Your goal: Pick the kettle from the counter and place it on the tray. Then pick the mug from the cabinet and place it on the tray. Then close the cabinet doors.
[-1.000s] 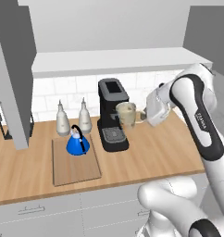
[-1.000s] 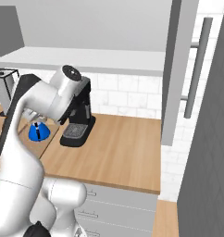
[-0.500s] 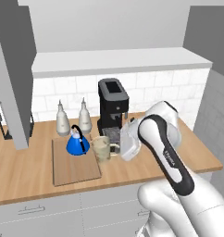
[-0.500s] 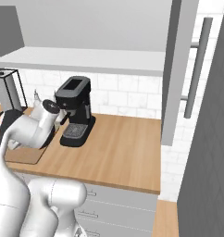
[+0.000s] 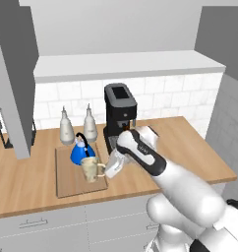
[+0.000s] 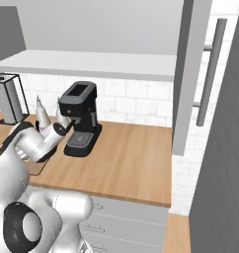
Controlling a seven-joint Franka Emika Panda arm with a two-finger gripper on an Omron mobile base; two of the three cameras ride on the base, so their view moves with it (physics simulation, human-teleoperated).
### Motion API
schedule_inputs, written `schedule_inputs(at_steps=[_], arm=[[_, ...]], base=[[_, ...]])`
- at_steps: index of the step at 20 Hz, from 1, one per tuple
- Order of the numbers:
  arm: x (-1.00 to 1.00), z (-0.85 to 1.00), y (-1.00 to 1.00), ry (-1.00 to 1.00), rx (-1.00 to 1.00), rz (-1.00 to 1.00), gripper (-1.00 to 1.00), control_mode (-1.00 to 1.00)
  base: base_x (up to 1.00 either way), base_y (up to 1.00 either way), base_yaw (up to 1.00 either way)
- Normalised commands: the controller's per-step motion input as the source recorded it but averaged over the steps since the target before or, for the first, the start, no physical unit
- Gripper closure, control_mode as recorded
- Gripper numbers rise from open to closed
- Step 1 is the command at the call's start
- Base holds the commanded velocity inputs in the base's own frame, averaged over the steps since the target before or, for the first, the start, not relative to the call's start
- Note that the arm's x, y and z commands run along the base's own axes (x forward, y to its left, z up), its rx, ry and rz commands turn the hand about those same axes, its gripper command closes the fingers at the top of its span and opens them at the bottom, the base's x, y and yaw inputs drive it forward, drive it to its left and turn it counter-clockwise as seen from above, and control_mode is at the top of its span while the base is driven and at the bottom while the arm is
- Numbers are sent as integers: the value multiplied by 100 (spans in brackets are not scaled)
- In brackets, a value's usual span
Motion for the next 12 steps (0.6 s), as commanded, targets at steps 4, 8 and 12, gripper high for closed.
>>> schedule_inputs(at_steps=[4,8,12], arm=[[43,-43,60,-11,0,5,100,-100],[60,-36,37,-14,0,0,100,-100],[51,-27,16,-7,0,0,100,-100]], base=[[0,0,0],[0,0,0],[0,0,0]])
